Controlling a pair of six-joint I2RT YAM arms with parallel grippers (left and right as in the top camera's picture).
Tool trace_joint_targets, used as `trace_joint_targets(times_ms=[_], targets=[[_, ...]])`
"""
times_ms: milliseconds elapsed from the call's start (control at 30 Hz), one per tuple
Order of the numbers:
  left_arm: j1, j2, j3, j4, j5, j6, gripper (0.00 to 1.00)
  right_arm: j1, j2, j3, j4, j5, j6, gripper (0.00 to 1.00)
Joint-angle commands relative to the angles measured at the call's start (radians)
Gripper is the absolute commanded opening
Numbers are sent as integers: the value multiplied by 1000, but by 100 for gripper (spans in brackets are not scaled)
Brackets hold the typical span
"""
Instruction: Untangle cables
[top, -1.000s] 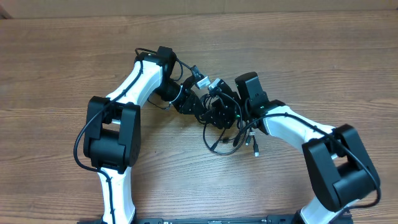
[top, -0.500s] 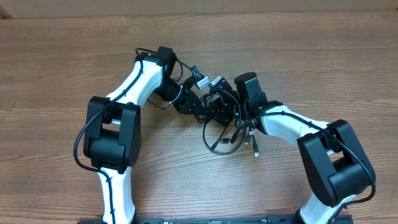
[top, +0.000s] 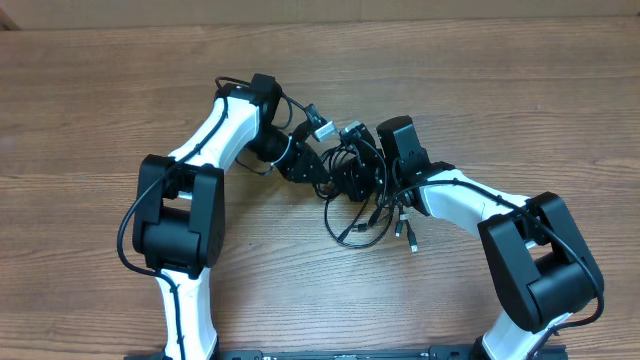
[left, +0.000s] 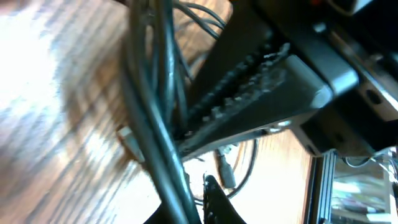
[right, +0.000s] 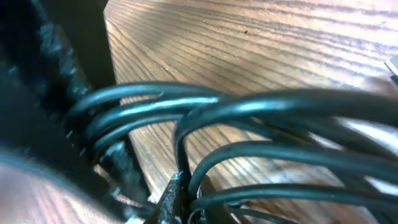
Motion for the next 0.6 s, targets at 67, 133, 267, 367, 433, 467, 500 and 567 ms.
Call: trace_joint_targets(times_ms=[67,133,267,367,433,467,500,567], targets=[[61,8,17,21,5,-77,8,-42,-44,4,-10,-135,95,4],[78,8,17,20,5,-81,8,-61,-65,4,-23,-171,100,4],[98,8,17,28,5,-112,7,-100,-98,4,-50,-259,114,4],[101,8,17,32,2,-112,8,-129,-102,4,-53,-375,133,4],[101,8,17,40,-7,-119,8,-152,-102,4,-53,-407,192,4],[101,8,17,47,-15,-130,7,-167,-102,4,-52,-429,222,4],[101,8,17,59,-28,-151,5,-181,-102,5,-51,-447,251,4],[102,8,17,80,-58,-227,5,-235,-109,10,-53,-456,409,4]])
